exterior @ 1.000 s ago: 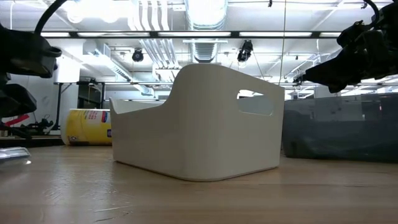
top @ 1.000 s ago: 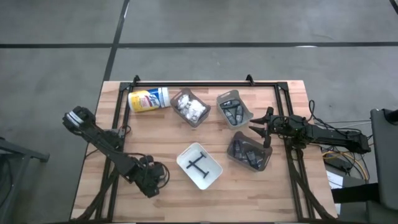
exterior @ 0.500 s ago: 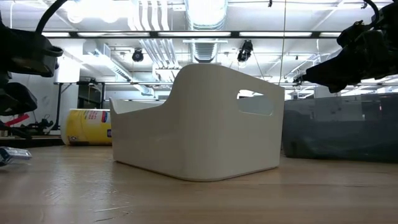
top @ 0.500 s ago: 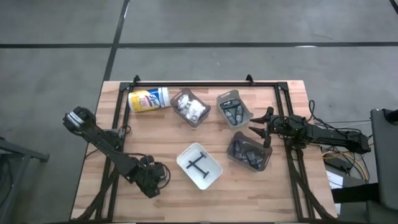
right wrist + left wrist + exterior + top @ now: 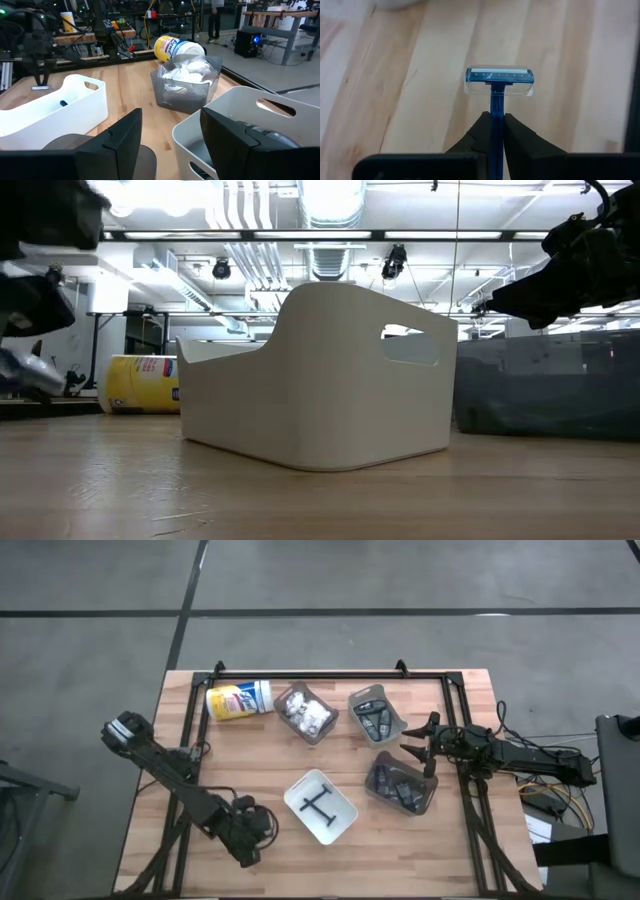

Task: Pick & Place Travel size toiletries
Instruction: Put the blue razor into the white bin, then return to home position

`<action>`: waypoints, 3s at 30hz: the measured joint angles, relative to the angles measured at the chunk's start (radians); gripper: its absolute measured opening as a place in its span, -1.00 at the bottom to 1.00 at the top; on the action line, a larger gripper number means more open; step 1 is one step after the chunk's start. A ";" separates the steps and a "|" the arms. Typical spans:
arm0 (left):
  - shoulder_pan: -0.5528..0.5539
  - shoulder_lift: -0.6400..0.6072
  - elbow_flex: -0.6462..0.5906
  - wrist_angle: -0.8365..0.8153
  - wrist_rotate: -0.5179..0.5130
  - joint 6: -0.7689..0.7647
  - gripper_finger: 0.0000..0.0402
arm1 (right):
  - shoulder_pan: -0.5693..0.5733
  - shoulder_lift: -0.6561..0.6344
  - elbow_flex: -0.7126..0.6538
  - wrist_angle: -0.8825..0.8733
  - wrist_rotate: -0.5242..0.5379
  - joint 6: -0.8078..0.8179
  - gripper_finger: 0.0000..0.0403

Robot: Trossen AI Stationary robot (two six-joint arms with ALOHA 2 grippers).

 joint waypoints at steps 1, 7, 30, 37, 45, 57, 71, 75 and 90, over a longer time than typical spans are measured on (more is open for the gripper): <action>0.001 0.000 0.011 0.000 -0.002 0.013 -0.84 | 0.000 0.000 0.000 0.000 0.000 0.001 -0.01; 0.005 0.000 0.094 0.001 -0.091 0.137 -0.85 | 0.000 0.000 0.000 0.000 0.000 -0.002 -0.08; 0.177 -0.002 0.301 0.091 -0.270 0.745 -0.83 | 0.000 0.000 0.000 0.000 0.000 0.001 -0.43; 0.294 -0.002 0.301 0.177 -0.208 0.848 -0.83 | 0.000 0.000 0.000 0.000 0.000 -0.001 -0.54; 0.367 0.010 0.276 0.278 -0.177 0.875 -0.83 | 0.000 0.000 0.000 0.000 0.000 0.001 -0.67; 0.373 0.153 0.216 0.556 -0.174 0.962 -0.83 | 0.000 0.000 0.000 0.000 0.000 -0.003 -0.79; 0.374 0.265 0.217 0.565 -0.181 0.921 -0.78 | 0.000 0.000 0.000 0.000 0.000 -0.003 -0.60; 0.374 0.266 0.217 0.565 -0.212 0.922 -0.66 | 0.000 0.000 0.000 0.000 0.000 0.001 -0.53; 0.375 0.264 0.217 0.564 -0.302 0.855 -0.43 | 0.000 0.000 0.000 0.000 0.000 0.001 -0.32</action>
